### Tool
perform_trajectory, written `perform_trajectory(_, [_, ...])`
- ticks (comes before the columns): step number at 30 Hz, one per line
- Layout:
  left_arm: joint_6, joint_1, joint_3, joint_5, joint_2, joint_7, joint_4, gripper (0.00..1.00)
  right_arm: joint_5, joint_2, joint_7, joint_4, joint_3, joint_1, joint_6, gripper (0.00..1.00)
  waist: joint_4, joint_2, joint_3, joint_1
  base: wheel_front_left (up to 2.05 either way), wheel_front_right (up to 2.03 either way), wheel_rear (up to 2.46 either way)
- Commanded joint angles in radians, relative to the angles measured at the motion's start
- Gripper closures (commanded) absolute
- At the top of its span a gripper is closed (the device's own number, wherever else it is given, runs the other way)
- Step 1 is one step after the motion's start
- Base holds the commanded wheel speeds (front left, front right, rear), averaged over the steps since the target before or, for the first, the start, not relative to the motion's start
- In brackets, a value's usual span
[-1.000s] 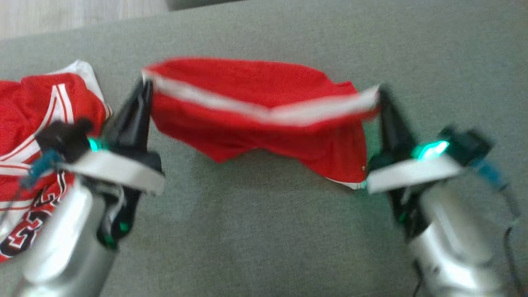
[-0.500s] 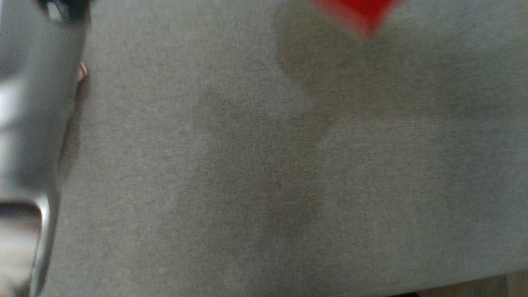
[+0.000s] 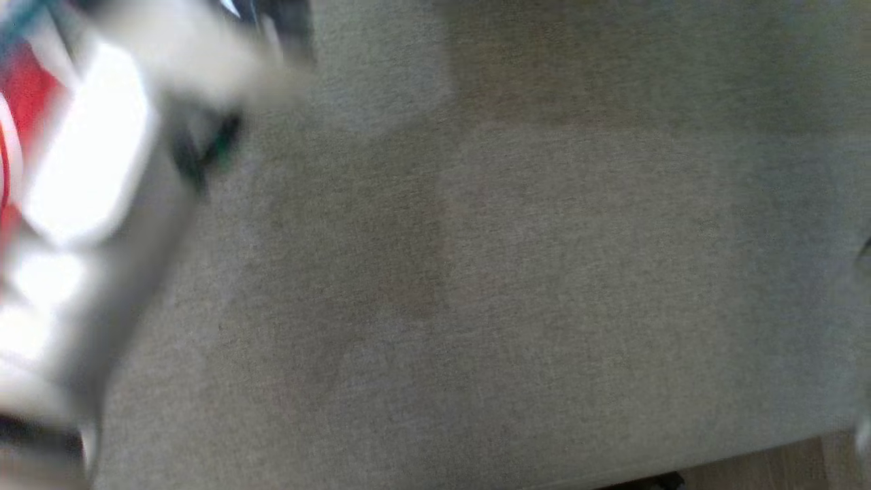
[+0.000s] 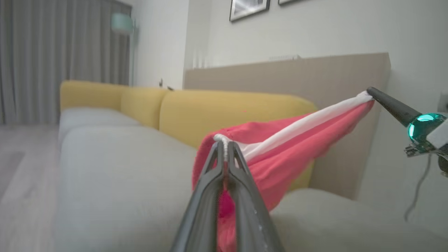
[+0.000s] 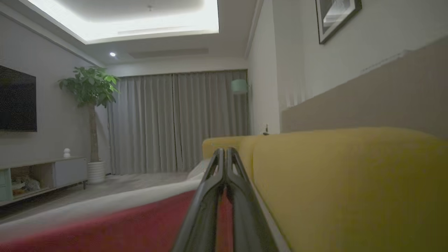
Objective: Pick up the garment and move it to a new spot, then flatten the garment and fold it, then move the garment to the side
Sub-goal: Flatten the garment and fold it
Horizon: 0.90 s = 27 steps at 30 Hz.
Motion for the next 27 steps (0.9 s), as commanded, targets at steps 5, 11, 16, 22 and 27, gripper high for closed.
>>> perform_trajectory(5, [0.002, 0.285, -0.032, 0.005, 0.069, -0.010, -0.097, 1.00, 0.021, 0.060, -0.001, -0.119, -0.065, 0.329, 0.007, 1.00, -0.024, 0.0000, -0.072, 0.0000, 0.00, 0.00, 0.00])
perform_trajectory(11, [0.039, 0.629, -0.098, 0.082, 0.106, -0.011, -0.141, 1.00, 0.023, 0.116, 0.015, -0.243, -0.132, 0.714, 0.007, 1.00, -0.055, 0.0000, -0.151, 0.0000, 0.00, 0.00, 0.00])
perform_trajectory(16, [0.085, 0.785, -0.139, 0.048, 0.114, 0.021, -0.204, 1.00, 0.027, 0.124, 0.070, -0.369, -0.213, 0.902, 0.007, 1.00, -0.066, 0.0000, -0.179, 0.0000, 0.00, 0.00, 0.00])
perform_trajectory(22, [0.104, 0.780, -0.109, -0.017, 0.085, 0.046, -0.319, 1.00, 0.006, 0.113, 0.151, -0.433, -0.242, 0.865, 0.007, 1.00, -0.034, 0.0000, -0.157, 0.0000, 0.00, 0.00, 0.00])
perform_trajectory(27, [0.089, 0.680, -0.112, -0.003, 0.052, 0.078, -0.318, 1.00, -0.019, 0.088, 0.217, -0.388, -0.176, 0.762, 0.007, 1.00, 0.035, 0.0000, -0.137, 0.0000, 0.00, 0.00, 0.00])
